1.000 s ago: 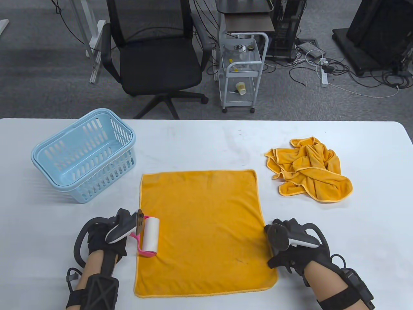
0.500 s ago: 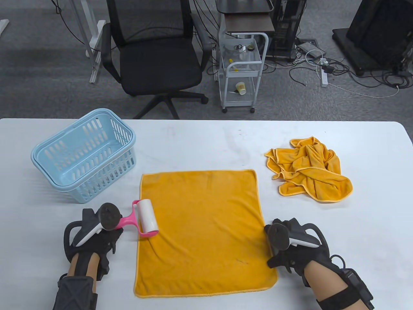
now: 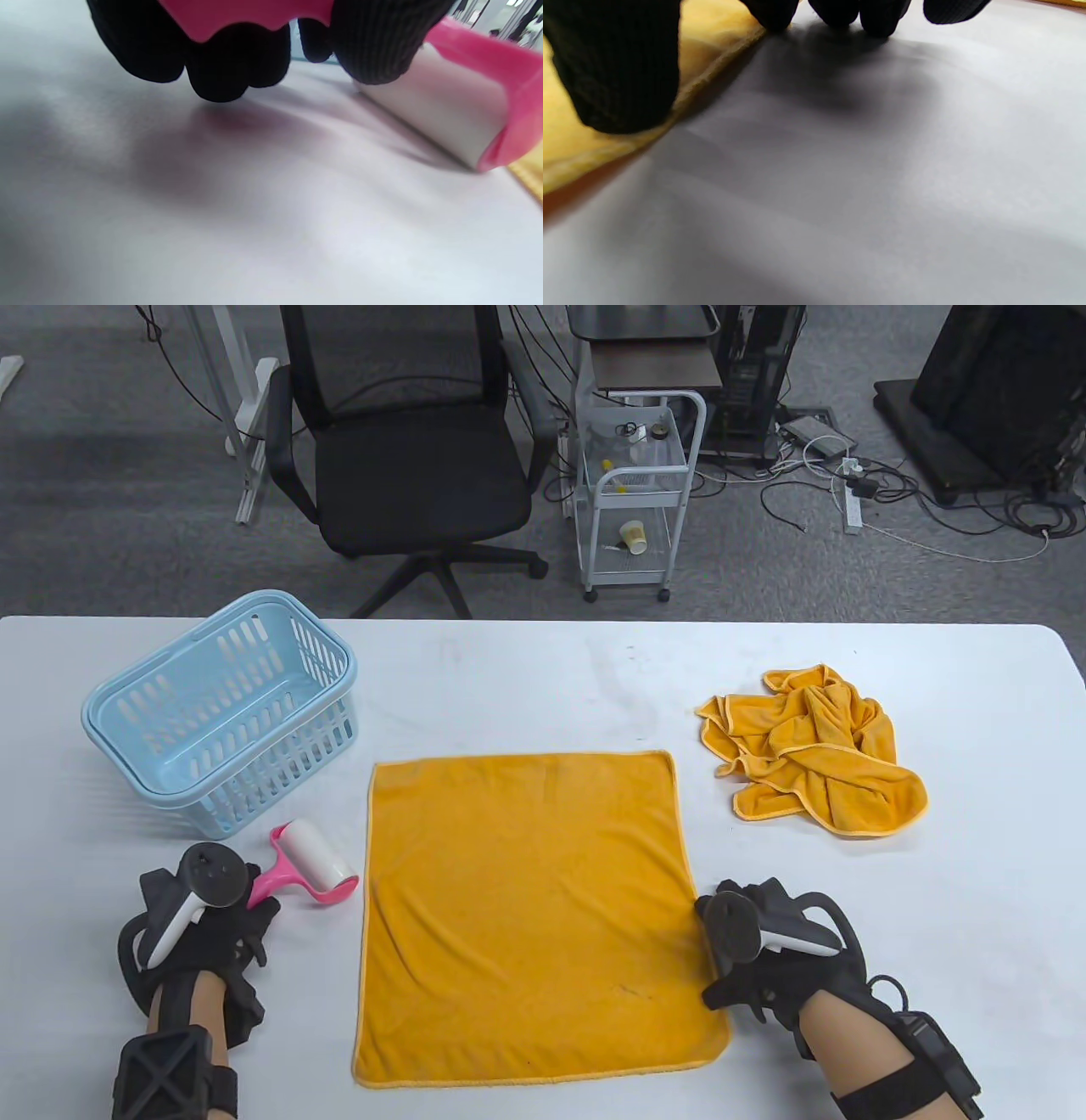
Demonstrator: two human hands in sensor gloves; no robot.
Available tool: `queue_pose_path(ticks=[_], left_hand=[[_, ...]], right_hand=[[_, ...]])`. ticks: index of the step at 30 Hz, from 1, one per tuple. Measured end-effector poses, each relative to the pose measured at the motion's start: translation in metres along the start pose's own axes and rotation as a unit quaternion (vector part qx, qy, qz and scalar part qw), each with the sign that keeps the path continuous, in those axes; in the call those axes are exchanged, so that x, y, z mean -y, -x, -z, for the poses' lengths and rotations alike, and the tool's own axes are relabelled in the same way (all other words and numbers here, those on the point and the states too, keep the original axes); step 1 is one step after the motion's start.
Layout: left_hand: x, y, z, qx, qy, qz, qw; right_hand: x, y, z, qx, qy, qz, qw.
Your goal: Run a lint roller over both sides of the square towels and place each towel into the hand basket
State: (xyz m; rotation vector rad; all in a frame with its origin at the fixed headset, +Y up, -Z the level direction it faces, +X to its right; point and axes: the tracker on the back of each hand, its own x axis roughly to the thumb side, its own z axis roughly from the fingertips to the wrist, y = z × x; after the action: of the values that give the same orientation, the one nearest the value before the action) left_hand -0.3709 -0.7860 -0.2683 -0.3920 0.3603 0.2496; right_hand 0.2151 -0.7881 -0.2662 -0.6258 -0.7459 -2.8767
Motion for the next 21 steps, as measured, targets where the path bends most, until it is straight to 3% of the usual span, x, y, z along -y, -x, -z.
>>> queue_pose_path(ticks=[7, 10, 12, 14, 21], left_hand=[[0.003, -0.010, -0.001, -0.025, -0.004, 0.077, 0.997], [-0.011, -0.019, -0.012, -0.008, -0.024, 0.072, 0.997], [-0.023, -0.033, -0.026, 0.020, -0.070, 0.096, 0.993], [-0.033, -0.061, -0.041, 0.058, -0.101, 0.112, 0.987], [-0.035, -0.186, -0.086, 0.229, -0.093, 0.152, 0.957]], right_hand=[[0.000, 0.000, 0.000, 0.003, 0.001, -0.001, 1.000], [0.000, 0.001, 0.000, 0.005, -0.003, 0.001, 1.000], [0.001, 0.001, 0.000, 0.006, -0.003, 0.002, 1.000], [0.002, 0.002, 0.000, 0.008, -0.004, 0.011, 1.000], [0.007, 0.005, -0.004, 0.012, 0.012, 0.024, 1.000]])
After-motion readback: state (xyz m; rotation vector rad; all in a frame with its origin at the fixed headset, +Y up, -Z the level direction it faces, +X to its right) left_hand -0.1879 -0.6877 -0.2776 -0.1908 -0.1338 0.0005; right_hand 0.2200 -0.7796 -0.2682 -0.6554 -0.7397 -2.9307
